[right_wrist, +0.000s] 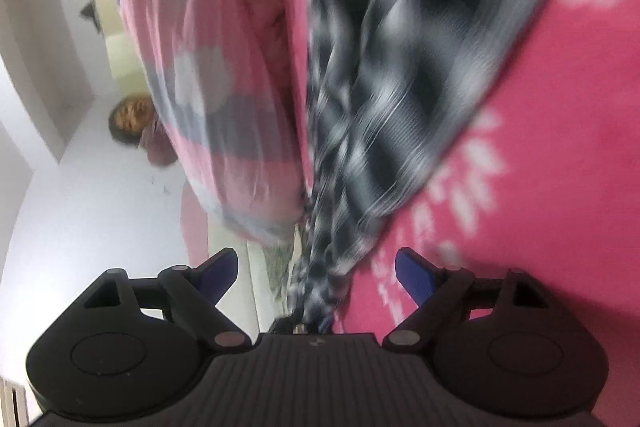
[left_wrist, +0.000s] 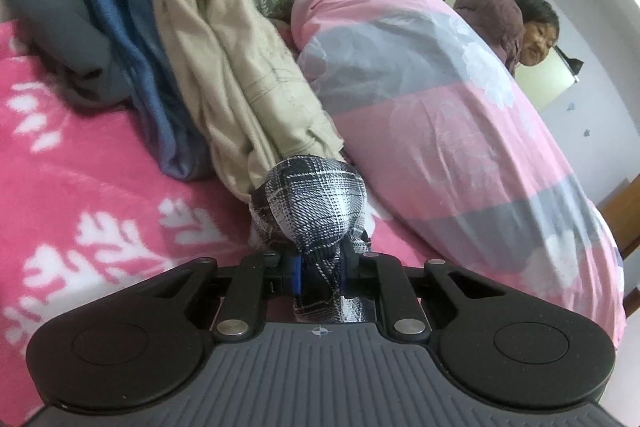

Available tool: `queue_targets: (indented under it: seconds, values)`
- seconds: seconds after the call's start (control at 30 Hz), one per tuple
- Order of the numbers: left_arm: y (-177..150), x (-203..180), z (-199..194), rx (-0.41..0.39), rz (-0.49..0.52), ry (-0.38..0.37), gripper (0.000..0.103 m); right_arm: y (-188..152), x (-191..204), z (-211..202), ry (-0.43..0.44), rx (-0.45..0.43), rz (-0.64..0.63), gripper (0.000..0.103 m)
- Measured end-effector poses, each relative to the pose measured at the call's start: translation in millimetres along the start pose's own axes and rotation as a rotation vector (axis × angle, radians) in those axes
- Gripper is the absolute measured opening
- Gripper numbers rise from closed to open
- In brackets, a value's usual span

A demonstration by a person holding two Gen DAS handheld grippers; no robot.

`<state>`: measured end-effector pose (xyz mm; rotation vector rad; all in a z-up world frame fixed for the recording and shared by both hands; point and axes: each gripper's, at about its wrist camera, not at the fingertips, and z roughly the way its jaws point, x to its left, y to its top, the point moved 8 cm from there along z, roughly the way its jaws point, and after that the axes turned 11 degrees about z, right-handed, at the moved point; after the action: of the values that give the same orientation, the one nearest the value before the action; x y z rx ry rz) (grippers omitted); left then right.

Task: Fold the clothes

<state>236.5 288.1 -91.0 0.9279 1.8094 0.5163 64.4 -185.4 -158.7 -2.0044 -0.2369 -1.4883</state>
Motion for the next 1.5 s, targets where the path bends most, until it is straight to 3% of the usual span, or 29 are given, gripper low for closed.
queue_targets:
  seconds: [0.1,0.23,0.47,0.73,0.8,0.97,1.03,1.17,1.5]
  values:
    - [1.5,-3.3,0.0,-0.004,0.003,-0.002,0.014,16.1,3.4,-13.4,0.001,-0.088,0.000,0.088]
    - [3.3,-5.3,1.3,-0.007,-0.002,0.003,0.014,38.0,2.7,0.4,-0.040,-0.146,0.035,0.087]
    - [6.5,-7.3,5.9,-0.009,-0.002,0.006,0.014,58.0,29.8,55.5,-0.125,-0.188,-0.033,0.103]
    - [7.2,-8.9,-4.0,-0.038,-0.035,0.019,0.014,75.4,43.9,72.9,-0.090,-0.307,-0.067,0.101]
    - [7.7,-10.6,-14.2,-0.059,-0.058,0.009,0.013,77.7,46.6,74.5,-0.104,-0.337,-0.092,0.090]
    - [6.5,-11.2,-48.3,-0.104,-0.071,-0.019,0.013,86.5,30.7,64.8,-0.157,-0.370,-0.086,0.019]
    - [5.2,-6.4,-60.6,-0.109,-0.082,-0.024,0.013,89.1,22.8,60.4,-0.137,-0.365,-0.060,0.010]
    - [2.9,11.0,-82.9,-0.117,-0.119,-0.013,0.013,79.6,24.0,51.4,-0.125,-0.340,-0.084,0.007]
    - [-10.0,81.9,-143.4,-0.111,-0.213,0.058,0.013,22.1,15.9,25.1,-0.138,-0.179,-0.081,0.007]
